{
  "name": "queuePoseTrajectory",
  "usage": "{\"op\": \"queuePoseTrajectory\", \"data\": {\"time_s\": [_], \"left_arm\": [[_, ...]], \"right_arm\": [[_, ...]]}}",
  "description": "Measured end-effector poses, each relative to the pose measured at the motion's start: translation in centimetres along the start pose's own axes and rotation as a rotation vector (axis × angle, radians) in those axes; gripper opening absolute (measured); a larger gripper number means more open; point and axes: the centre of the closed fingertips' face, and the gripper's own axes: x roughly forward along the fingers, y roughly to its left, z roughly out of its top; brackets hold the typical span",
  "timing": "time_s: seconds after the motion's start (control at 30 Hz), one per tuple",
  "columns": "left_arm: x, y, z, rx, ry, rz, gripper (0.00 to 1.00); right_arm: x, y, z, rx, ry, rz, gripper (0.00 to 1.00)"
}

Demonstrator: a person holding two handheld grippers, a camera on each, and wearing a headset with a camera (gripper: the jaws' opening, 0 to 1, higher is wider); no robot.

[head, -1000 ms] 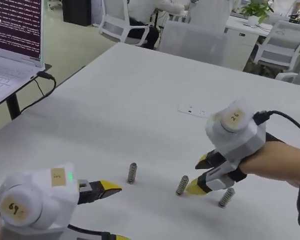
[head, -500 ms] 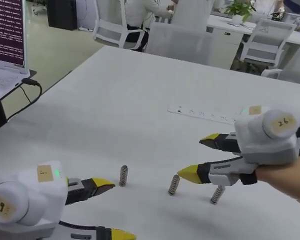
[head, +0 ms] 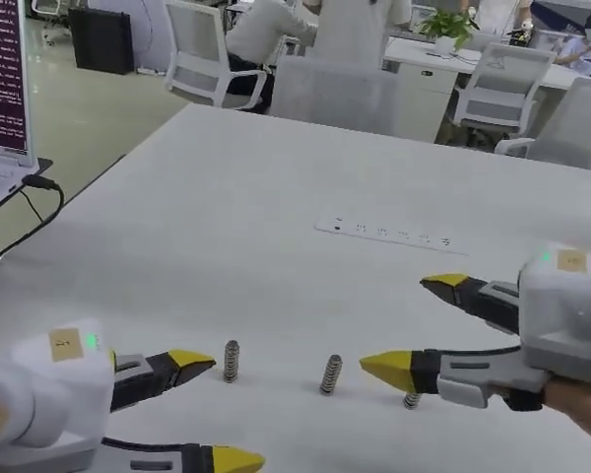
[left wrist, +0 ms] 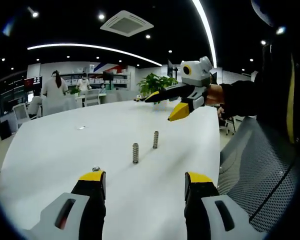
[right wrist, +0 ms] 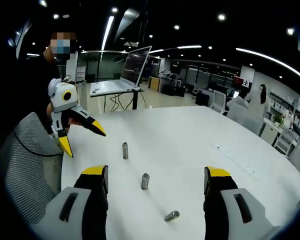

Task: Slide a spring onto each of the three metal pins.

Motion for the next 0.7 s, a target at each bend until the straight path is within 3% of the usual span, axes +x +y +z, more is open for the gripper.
{"op": "queuePoseTrajectory", "data": {"time_s": [0.2, 0.37, 0.7], "left_arm": [[-0.2, 0.2, -0.1, -0.016, -0.008, 0.013, 0.61], [-0.3, 0.6, -0.3, -0.038, -0.015, 0.024, 0.62], [0.0, 0.7, -0.4, -0.066, -0.024, 0.023, 0.63]], "right_arm": [[-1.4, -0.1, -3.5, 0.056, 0.043, -0.021, 0.8], [-2.3, -0.3, -5.6, 0.1, 0.059, -0.037, 0.81], [-3.0, 0.2, -7.5, 0.167, 0.058, -0.053, 0.82]]}}
